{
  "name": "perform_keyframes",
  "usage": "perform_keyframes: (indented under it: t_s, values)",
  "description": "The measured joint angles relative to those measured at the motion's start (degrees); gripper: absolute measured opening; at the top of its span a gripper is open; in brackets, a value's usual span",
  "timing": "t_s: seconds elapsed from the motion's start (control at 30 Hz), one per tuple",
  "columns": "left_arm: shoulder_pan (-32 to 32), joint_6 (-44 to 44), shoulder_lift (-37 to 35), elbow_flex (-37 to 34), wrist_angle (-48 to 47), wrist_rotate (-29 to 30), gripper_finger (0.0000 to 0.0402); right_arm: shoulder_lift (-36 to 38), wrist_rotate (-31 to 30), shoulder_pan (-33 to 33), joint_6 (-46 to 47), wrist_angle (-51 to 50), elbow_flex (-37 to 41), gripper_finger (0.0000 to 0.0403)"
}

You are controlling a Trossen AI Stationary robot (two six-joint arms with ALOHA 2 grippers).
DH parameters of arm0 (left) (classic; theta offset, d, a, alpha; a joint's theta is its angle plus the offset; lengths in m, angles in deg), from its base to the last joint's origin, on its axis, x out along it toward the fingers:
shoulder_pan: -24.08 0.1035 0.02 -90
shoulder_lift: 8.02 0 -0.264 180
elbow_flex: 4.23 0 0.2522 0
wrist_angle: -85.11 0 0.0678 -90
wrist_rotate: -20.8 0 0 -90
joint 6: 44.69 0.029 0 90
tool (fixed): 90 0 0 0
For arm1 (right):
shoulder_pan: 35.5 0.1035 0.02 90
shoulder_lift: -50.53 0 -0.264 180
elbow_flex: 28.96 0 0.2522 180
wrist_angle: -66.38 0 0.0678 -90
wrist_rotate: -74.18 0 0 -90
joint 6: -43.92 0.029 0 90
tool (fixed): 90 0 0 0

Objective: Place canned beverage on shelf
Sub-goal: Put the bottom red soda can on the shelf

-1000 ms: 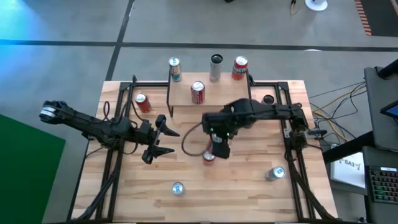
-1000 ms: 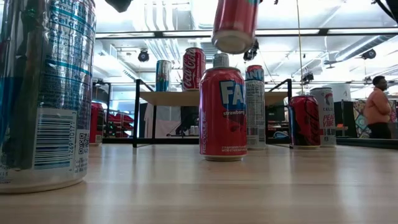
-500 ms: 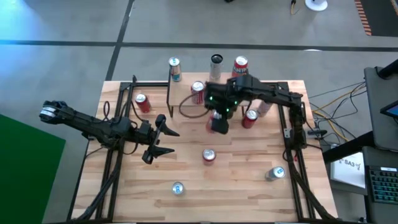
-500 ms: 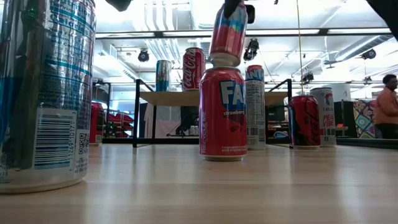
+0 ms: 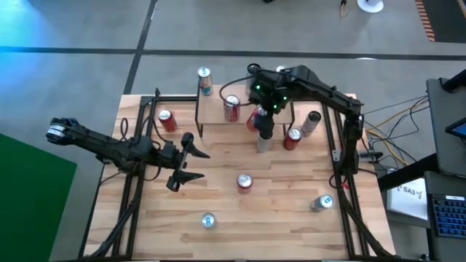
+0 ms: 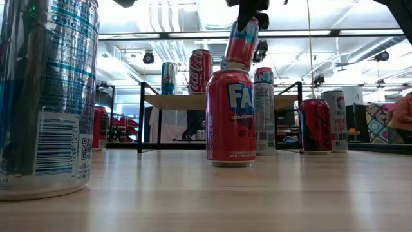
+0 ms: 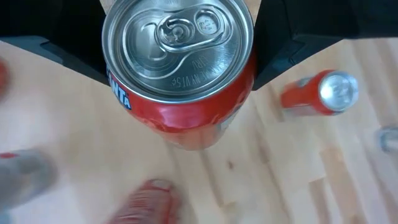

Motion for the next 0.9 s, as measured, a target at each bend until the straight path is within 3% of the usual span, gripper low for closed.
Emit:
perform_keyframes:
  t_s: [0.2,0.4,0.9]
  values:
    - [0.1,1.0,-0.2,0.5,-0.3,0.1,0.0275,0.3,-4.0,-2.1,-2.6,0.0,0.0,0.0290]
    - [0.1,2.7,-0.5,0.5,-0.4,7.4,0.0275,0.3,-9.0,-3.8,-3.1,0.0,0.0,0.0290]
    - [0.7,10.0,-2.0,0.5,-0.4,17.6,0.0275,0.3,-6.6,-9.3,2.5,0.0,0.1,0.0290]
